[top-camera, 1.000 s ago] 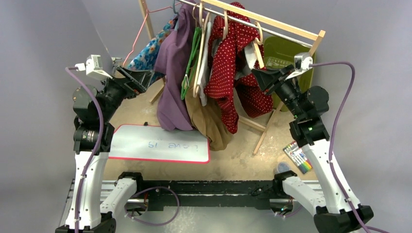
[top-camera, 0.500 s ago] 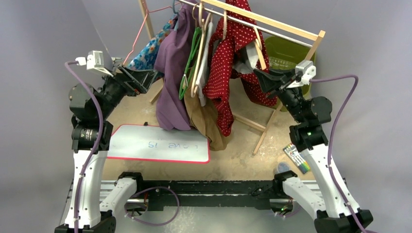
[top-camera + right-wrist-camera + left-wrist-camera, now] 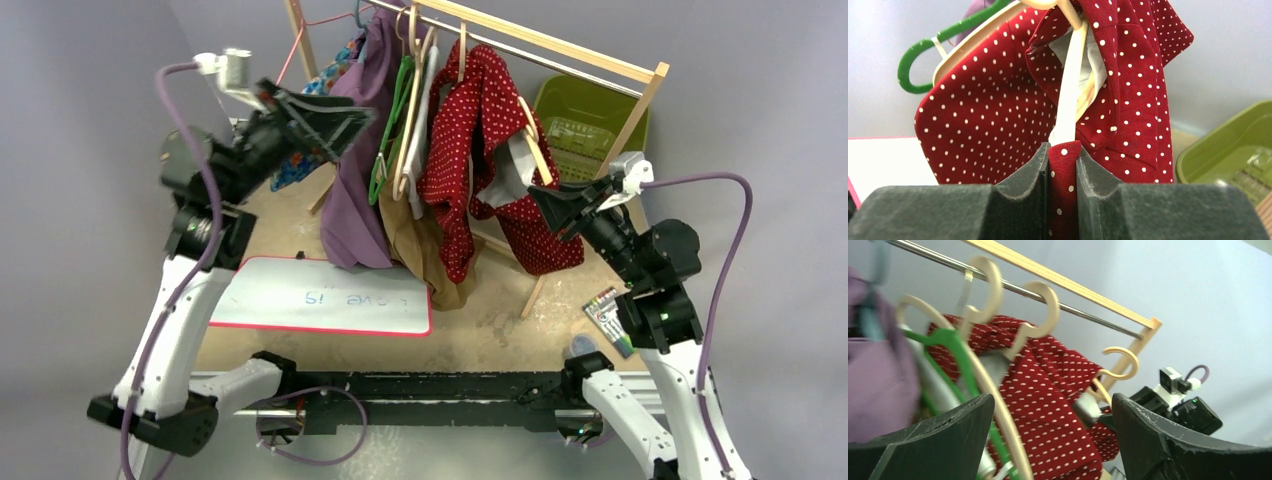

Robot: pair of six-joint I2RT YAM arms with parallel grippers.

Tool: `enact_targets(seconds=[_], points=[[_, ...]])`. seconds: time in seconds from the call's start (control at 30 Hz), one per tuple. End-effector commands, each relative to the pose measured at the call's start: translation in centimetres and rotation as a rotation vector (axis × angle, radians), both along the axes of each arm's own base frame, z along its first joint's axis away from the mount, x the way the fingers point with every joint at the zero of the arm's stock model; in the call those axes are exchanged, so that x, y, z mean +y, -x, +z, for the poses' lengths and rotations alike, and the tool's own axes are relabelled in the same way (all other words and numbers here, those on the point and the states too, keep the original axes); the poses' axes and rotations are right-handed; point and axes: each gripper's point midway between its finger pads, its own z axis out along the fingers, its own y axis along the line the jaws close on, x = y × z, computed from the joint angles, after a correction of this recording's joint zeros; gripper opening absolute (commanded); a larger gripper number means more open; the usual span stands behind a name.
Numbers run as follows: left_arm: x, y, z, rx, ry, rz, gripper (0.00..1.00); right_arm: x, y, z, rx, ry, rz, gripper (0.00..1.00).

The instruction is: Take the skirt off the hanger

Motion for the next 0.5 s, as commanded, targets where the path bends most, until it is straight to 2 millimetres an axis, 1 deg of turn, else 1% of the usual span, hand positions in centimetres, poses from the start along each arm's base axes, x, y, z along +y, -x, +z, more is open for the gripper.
enact_targets(seconds=[0.0, 0.07, 0.13, 0.17, 0.2, 0.27, 0.33, 0.4, 0.47], points=[[-5.5, -0.2, 0.3, -0.005, -0.049, -0.055, 0.86, -1.2, 1.9, 2.6, -0.017, -0.022, -0.040, 0.00], [-7.7, 0.4, -0.3, -0.005, -0.087, -0.067, 0.86, -1.4, 2.1, 2.1, 0.020, -0.025, -0.053, 0.00], [-9.2, 1.4, 0.1, -0.016, -0.059, -0.095, 0.86, -1.5, 2.3, 1.6, 0.058, -0.021, -0.058, 0.00], [-10.4, 2.3, 0.4, -0.025, -0.040, -0.132, 0.86, -1.6, 2.4, 1.3, 0.073, -0.020, -0.061, 0.00], [-11.3, 2.7, 0.7, -0.031, -0.031, -0.153, 0.86, -1.7, 2.5, 1.1, 0.086, -0.020, -0.065, 0.00], [-13.7, 3.9, 0.9, -0.030, -0.040, -0.184, 0.84, -1.9, 2.7, 0.7, 0.106, -0.022, -0.072, 0.00], [-16.3, 4.8, 0.2, -0.026, -0.073, -0.191, 0.81, -1.8, 2.8, 0.4, 0.128, -0.016, -0.069, 0.00], [-18.0, 5.6, -0.2, -0.034, -0.104, -0.180, 0.78, -1.8, 3.1, 0.4, 0.135, -0.020, -0.064, 0.00], [-19.0, 6.0, -0.5, -0.036, -0.115, -0.163, 0.76, -1.8, 3.4, 0.7, 0.131, -0.026, -0.060, 0.00]])
